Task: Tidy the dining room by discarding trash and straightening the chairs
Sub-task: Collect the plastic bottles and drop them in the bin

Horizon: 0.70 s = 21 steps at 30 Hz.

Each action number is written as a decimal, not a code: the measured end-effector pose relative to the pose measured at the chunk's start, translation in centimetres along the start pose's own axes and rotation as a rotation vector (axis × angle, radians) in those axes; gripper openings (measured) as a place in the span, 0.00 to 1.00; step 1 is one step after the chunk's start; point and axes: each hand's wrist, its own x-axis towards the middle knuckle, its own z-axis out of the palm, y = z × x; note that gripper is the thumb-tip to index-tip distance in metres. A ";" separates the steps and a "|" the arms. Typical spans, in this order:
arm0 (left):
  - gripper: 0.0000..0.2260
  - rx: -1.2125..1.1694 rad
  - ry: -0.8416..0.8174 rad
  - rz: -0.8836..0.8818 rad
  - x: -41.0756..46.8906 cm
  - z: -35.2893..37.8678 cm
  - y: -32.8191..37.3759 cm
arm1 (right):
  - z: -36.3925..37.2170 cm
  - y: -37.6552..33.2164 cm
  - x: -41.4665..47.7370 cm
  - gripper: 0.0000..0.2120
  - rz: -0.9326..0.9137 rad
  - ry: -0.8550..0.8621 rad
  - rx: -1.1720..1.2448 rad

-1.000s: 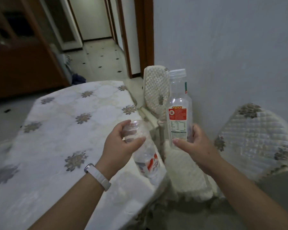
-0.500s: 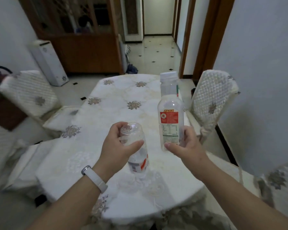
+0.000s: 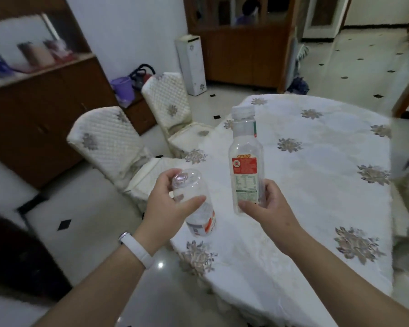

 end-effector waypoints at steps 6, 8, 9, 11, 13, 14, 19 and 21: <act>0.28 -0.100 0.146 -0.098 1.3 -8.2 -3.5 | 9.2 0.2 3.6 0.17 0.008 -0.159 -0.087; 0.28 -0.122 0.169 -0.122 2.4 -11.3 -5.4 | 12.8 0.4 4.9 0.18 0.018 -0.182 -0.095; 0.28 -0.122 0.173 -0.129 3.1 -12.8 -6.3 | 14.6 0.5 5.6 0.18 0.028 -0.189 -0.090; 0.27 -0.118 0.171 -0.133 4.8 -16.4 -8.2 | 18.7 0.8 7.2 0.18 0.051 -0.190 -0.086; 0.27 -0.126 0.168 -0.137 6.6 -19.9 -9.8 | 22.7 0.8 8.8 0.20 0.066 -0.189 -0.075; 0.28 -0.133 0.168 -0.140 7.4 -21.9 -10.6 | 24.9 0.7 9.6 0.20 0.067 -0.196 -0.070; 0.28 -0.109 0.170 -0.127 11.3 -31.0 -13.3 | 34.8 -0.2 13.0 0.18 0.070 -0.244 -0.002; 0.28 -0.083 0.175 -0.105 12.7 -33.8 -13.7 | 37.8 -0.4 14.0 0.19 0.064 -0.255 -0.003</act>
